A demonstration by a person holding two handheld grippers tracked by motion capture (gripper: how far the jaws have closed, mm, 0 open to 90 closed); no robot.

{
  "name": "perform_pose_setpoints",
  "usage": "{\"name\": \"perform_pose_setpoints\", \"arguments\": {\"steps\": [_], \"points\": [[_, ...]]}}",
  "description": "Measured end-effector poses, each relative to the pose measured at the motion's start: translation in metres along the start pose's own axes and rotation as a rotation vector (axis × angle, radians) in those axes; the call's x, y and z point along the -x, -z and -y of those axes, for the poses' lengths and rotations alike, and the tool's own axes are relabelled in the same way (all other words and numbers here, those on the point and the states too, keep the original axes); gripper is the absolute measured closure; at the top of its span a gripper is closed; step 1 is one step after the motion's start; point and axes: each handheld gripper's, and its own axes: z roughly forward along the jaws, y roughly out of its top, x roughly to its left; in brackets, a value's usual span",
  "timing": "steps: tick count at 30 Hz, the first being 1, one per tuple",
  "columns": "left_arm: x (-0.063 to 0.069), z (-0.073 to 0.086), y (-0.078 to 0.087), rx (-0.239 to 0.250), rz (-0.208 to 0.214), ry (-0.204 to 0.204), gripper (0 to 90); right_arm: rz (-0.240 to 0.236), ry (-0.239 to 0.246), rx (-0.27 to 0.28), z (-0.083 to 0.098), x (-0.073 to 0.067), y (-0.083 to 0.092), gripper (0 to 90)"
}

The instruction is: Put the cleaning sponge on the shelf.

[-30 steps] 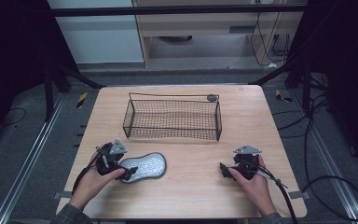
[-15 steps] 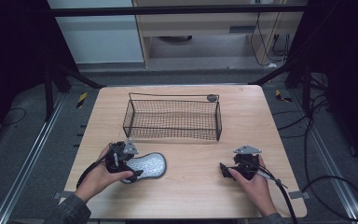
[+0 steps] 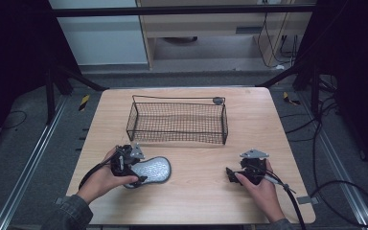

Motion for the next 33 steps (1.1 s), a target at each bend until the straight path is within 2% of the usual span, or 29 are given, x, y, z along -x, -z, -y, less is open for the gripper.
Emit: {"name": "perform_pose_setpoints", "arguments": {"steps": [5,9,15,19,24,33], "points": [[0.002,0.000,-0.002,-0.027,0.019,-0.023,3.7,-0.001,0.002,0.000,0.000,0.000,0.000,0.7],[0.002,-0.001,-0.004,-0.053,0.040,-0.059,3.7,-0.003,0.002,0.000,0.000,0.000,0.000,0.6],[0.002,-0.008,-0.010,-0.079,0.063,-0.080,3.8,-0.003,0.002,0.000,0.000,0.000,0.000,0.6],[0.003,-0.013,-0.014,-0.104,0.078,-0.117,3.6,-0.004,0.003,0.000,0.000,0.000,0.000,0.6],[0.002,-0.017,-0.020,-0.126,0.094,-0.131,3.8,-0.004,0.003,-0.001,0.000,0.000,0.000,0.6],[0.004,-0.020,-0.026,-0.136,0.117,-0.159,4.2,-0.005,0.009,-0.002,0.000,0.001,0.000,0.6]]}}
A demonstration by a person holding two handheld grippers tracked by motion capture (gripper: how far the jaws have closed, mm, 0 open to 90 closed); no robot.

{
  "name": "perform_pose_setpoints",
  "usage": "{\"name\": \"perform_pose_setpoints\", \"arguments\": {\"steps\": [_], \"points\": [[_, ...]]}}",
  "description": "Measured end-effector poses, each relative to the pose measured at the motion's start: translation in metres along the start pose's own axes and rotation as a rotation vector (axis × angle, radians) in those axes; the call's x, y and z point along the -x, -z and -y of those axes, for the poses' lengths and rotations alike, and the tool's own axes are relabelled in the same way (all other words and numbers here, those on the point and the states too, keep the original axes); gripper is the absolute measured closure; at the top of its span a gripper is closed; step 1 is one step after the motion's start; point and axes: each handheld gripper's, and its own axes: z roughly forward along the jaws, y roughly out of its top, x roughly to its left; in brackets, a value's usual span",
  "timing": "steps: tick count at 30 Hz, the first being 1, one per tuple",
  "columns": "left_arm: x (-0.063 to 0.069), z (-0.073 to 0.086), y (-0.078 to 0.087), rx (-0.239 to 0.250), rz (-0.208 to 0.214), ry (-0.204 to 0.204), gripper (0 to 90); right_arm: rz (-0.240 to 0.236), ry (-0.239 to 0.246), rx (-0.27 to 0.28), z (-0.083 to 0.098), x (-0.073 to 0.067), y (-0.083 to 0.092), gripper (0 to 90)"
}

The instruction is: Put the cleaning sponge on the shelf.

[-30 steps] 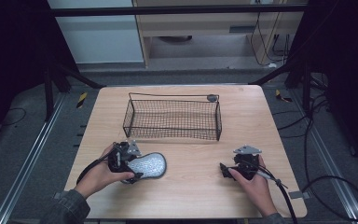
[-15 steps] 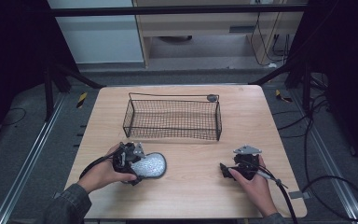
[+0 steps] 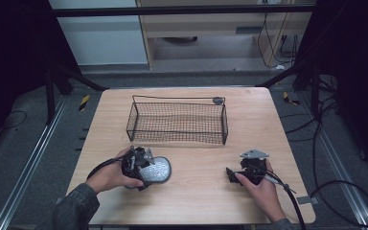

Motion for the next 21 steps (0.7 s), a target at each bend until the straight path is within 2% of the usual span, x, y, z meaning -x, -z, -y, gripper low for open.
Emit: {"name": "perform_pose_setpoints", "arguments": {"steps": [2,5,12,18,21], "points": [[-0.0005,-0.0004,-0.0009,-0.005,-0.015,-0.005,4.6,0.000,0.001,0.001,0.0000,0.0000,0.0000,0.6],[-0.0022,0.0003,-0.0011,0.000,0.006,0.000,4.4,-0.001,0.000,0.000,0.0000,0.0000,0.0000,0.6],[-0.0031,-0.0017,-0.0005,0.010,0.017,-0.004,4.3,-0.001,0.001,0.000,0.0001,0.0001,0.0000,0.6],[-0.0064,-0.0037,-0.0044,-0.008,0.023,-0.010,4.0,-0.002,0.002,0.000,0.0001,0.0001,0.0001,0.6],[-0.0096,-0.0038,-0.0079,-0.012,0.023,0.000,4.0,-0.002,0.002,0.000,0.0001,0.0001,0.0001,0.6]]}}
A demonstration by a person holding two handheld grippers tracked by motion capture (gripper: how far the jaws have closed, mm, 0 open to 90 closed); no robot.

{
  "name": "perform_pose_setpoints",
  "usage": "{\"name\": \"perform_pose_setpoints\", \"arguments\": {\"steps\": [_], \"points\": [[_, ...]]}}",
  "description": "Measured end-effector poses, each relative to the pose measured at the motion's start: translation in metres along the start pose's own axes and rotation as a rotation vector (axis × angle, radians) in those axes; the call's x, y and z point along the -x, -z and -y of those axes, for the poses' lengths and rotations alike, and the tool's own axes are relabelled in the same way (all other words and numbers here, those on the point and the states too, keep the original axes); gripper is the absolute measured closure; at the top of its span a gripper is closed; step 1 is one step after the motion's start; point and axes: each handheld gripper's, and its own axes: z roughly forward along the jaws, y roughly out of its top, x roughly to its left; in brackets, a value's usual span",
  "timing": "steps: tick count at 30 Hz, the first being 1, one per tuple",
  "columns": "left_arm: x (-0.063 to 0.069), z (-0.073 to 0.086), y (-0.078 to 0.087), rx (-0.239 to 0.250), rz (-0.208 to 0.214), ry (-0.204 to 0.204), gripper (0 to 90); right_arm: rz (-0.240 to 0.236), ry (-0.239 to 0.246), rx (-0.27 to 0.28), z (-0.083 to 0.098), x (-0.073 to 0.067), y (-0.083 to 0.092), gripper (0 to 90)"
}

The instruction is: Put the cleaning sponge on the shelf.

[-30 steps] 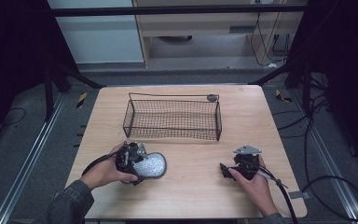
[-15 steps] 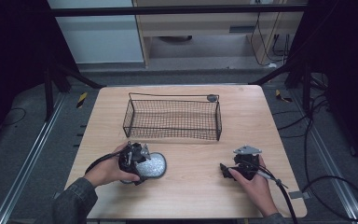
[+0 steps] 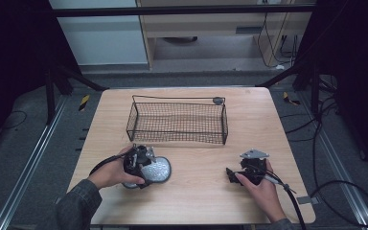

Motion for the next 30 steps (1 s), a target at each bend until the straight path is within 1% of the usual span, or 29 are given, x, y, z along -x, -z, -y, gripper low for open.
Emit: {"name": "perform_pose_setpoints", "arguments": {"steps": [4,6,9,11,17,21,25,26,27,28,30], "points": [[-0.003,0.001,-0.003,-0.004,0.005,0.006,3.7,-0.002,0.001,0.000,0.000,0.000,0.000,0.6],[-0.004,0.000,-0.005,-0.003,0.005,0.004,3.3,-0.005,0.000,-0.001,0.000,0.000,0.000,0.6],[-0.004,0.000,-0.007,-0.006,0.017,0.002,3.2,-0.003,0.003,-0.002,0.000,0.000,0.000,0.6],[-0.005,0.000,-0.007,-0.004,0.015,0.006,2.4,-0.003,0.003,-0.002,0.000,0.000,0.000,0.6],[-0.009,0.000,-0.010,0.002,0.031,0.023,1.2,-0.004,0.004,-0.002,0.000,0.000,0.000,0.6],[-0.012,0.001,-0.015,-0.011,0.043,0.030,0.8,-0.004,0.004,-0.003,0.000,0.000,0.001,0.6],[-0.012,0.001,-0.015,-0.003,0.041,0.034,2.4,-0.005,0.004,-0.003,0.000,0.000,0.001,0.6],[-0.011,0.001,-0.014,-0.001,0.040,0.030,3.3,-0.005,0.004,-0.003,0.000,0.000,0.001,0.6],[-0.011,0.000,-0.013,-0.004,0.027,0.026,4.4,-0.005,0.004,-0.003,0.000,0.000,0.001,0.6],[-0.011,0.000,-0.012,-0.004,0.022,0.031,5.5,-0.005,0.004,-0.003,0.000,0.000,0.001,0.6],[-0.011,0.000,-0.012,0.002,0.026,0.021,7.1,-0.005,0.004,-0.003,0.000,0.000,0.001,0.6]]}}
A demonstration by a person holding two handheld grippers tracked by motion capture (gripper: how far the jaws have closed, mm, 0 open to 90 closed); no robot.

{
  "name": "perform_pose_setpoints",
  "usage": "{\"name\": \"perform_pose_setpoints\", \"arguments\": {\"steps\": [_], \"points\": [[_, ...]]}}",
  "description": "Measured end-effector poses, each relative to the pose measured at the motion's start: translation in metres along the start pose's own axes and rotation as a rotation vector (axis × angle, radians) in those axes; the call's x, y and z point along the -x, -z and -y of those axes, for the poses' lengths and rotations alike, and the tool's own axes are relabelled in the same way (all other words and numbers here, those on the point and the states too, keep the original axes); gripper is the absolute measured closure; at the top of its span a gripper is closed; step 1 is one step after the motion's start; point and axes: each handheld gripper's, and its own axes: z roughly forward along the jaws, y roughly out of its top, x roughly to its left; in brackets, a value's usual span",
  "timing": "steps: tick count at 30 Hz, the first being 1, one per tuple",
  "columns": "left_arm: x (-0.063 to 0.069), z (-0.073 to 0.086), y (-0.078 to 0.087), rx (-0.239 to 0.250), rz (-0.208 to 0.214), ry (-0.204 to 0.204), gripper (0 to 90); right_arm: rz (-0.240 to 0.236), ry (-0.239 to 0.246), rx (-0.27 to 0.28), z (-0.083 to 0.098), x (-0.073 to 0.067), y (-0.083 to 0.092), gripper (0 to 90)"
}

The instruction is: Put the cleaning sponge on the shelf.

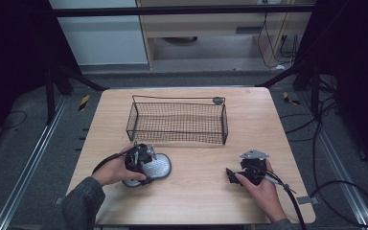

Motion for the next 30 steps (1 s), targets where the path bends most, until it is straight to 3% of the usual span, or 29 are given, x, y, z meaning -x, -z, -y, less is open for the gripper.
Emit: {"name": "perform_pose_setpoints", "arguments": {"steps": [20,30], "points": [[0.006,0.002,0.006,0.026,-0.010,-0.004,13.6,-0.002,0.001,-0.001,0.000,0.000,0.000,0.5],[0.007,0.001,0.020,0.050,-0.044,-0.030,13.7,-0.002,0.002,-0.001,0.000,0.000,0.000,0.5]]}}
